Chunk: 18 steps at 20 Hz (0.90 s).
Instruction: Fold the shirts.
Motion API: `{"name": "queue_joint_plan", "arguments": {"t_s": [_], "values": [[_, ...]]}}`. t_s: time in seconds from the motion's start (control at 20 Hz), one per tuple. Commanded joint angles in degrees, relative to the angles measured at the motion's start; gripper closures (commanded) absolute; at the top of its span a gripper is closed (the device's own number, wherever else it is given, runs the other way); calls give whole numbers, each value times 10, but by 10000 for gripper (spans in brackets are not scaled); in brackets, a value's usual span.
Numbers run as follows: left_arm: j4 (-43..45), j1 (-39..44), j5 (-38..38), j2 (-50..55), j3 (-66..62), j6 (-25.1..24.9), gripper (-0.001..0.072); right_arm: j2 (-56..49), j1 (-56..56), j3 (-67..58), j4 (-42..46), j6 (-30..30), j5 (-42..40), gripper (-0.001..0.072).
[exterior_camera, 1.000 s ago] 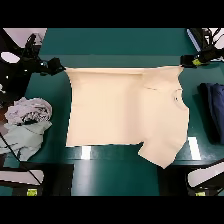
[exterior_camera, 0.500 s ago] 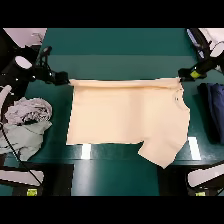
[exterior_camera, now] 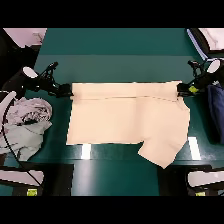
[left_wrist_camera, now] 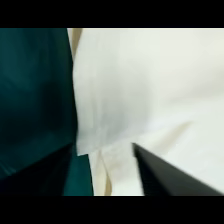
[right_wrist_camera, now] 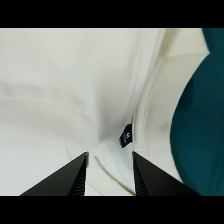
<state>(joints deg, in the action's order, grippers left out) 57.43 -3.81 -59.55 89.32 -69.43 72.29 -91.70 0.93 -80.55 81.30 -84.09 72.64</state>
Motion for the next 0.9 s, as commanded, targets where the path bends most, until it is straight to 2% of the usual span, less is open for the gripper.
{"name": "queue_joint_plan", "arguments": {"t_s": [0.0, 0.15, 0.2, 0.3, 0.55, 0.85], "values": [[-8, -4, -54, -1, -2, 21, 101, 5, -15, -16, -54, -1, 57, 366], [-5, -35, -121, -35, -12, 27, 102, 29, -52, -44, -106, 42, 151, 378], [-2, -48, -142, -60, -5, 16, 102, 48, -70, -35, -143, 80, 180, 379], [19, -68, -159, -128, 44, 7, 101, 94, -108, 7, -203, 113, 211, 409], [21, -80, -176, -273, 282, 5, 101, 190, -181, 124, -307, 138, 176, 410], [21, -80, -170, -313, 432, 5, 101, 228, -201, 171, -337, 156, 174, 409]]}}
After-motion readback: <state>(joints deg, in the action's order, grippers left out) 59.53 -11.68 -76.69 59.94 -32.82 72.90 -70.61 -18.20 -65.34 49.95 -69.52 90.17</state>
